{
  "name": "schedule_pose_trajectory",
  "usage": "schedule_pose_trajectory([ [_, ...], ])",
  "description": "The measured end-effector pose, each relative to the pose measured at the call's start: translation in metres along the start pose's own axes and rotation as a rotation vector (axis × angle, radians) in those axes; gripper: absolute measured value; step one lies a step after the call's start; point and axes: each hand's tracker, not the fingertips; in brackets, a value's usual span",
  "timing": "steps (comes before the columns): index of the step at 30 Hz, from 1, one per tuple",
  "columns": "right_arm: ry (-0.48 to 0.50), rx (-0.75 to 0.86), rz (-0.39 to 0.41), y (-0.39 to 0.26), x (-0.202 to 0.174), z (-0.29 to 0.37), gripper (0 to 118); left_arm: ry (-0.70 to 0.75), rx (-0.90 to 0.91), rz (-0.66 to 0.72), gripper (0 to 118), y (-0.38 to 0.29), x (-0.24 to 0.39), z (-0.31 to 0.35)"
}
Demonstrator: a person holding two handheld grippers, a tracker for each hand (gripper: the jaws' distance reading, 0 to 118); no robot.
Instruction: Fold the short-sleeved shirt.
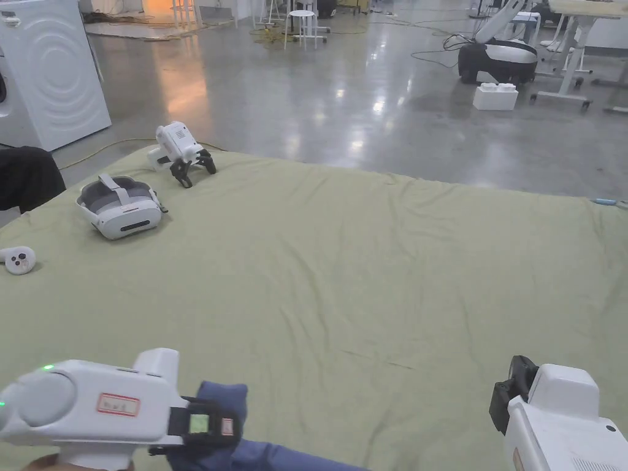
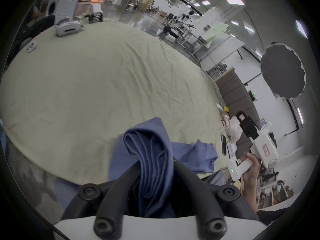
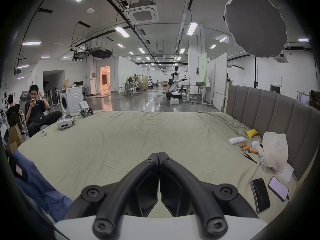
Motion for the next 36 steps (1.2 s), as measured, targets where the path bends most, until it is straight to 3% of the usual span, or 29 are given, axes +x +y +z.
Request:
schedule_pose_trajectory([
  [4,-0.015,-0.011,-0.009,-0.004,0.006,0.003,0,0.001,-0.095,-0.079,6,-0.015,0.024,-0.06],
  [9,-0.034,-0.022,-0.014,-0.01,0.016,0.006,0,-0.013,-0.176,-0.035,6,-0.031,0.03,-0.136],
  [13,-0.051,-0.03,-0.017,-0.014,0.023,0.009,0,0.115,-0.22,-0.067,6,-0.047,0.034,-0.175],
  [16,-0.059,-0.035,-0.018,-0.016,0.027,0.01,0,0.114,-0.214,-0.051,9,-0.053,0.028,-0.184],
  [18,-0.061,-0.04,-0.018,-0.017,0.028,0.01,0,0.091,-0.189,-0.044,24,-0.055,0.03,-0.177],
  [20,-0.06,-0.044,-0.019,-0.017,0.029,0.009,0,0.059,-0.18,-0.049,54,-0.052,0.032,-0.161],
  [22,-0.058,-0.049,-0.017,-0.018,0.029,0.009,0,0.031,-0.122,-0.073,62,-0.048,0.035,-0.138],
  [25,-0.054,-0.049,-0.016,-0.018,0.029,0.009,0,0.003,-0.046,-0.083,57,-0.04,0.034,-0.1],
  [26,-0.053,-0.051,-0.011,-0.018,0.029,0.009,0,-0.007,-0.014,-0.074,47,-0.037,0.031,-0.091],
  [27,0.009,-0.054,-0.067,-0.022,0.027,0.006,0,-0.009,0.0,-0.071,37,-0.034,0.029,-0.084],
  [29,0.007,-0.056,-0.063,-0.024,0.031,0.005,0,0.016,0.023,-0.079,15,-0.03,0.025,-0.081],
  [31,-0.033,-0.066,-0.062,-0.023,0.03,0.009,0,0.082,0.005,-0.081,11,-0.029,0.02,-0.092],
  [36,-0.014,-0.054,-0.057,-0.02,0.033,0.013,0,0.125,-0.19,-0.159,2,-0.049,0.027,-0.14],
])
